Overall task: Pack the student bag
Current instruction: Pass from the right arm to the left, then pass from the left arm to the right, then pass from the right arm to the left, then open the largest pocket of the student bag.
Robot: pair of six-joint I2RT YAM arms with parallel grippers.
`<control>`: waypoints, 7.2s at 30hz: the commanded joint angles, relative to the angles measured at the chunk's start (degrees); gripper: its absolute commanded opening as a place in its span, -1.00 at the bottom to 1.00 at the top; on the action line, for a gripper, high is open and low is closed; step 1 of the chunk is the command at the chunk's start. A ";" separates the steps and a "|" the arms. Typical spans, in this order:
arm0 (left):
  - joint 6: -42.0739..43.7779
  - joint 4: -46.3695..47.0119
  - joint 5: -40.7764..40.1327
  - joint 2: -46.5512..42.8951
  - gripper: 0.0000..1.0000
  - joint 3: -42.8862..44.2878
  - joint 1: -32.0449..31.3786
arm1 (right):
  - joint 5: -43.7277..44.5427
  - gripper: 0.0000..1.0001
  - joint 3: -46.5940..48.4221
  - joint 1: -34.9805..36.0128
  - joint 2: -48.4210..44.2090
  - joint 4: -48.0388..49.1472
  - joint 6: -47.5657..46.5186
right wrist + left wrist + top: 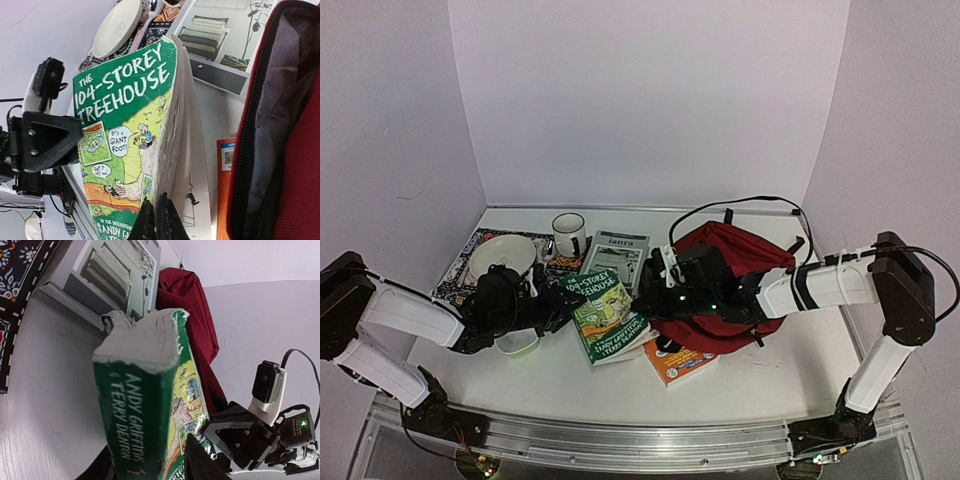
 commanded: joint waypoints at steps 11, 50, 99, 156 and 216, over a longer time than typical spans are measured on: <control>13.05 -0.63 4.65 -9.81 -1.00 8.14 0.30 | 0.78 -0.25 4.63 1.74 -5.55 -7.45 -11.18; 45.01 -32.47 46.22 -1.66 -1.00 35.78 4.59 | -43.48 0.75 18.23 -11.90 -5.33 -12.36 -18.97; 81.31 -72.50 39.91 4.67 -0.99 54.33 -0.51 | -46.77 0.97 32.97 -12.70 -0.63 -44.09 -51.19; 19.19 -8.35 24.02 -10.07 0.99 16.64 11.25 | -38.85 -1.00 14.27 -20.07 -8.44 17.54 6.84; 2.60 15.11 19.48 1.69 -1.00 7.55 12.02 | 26.46 0.54 19.03 -0.32 -4.93 -54.51 -35.47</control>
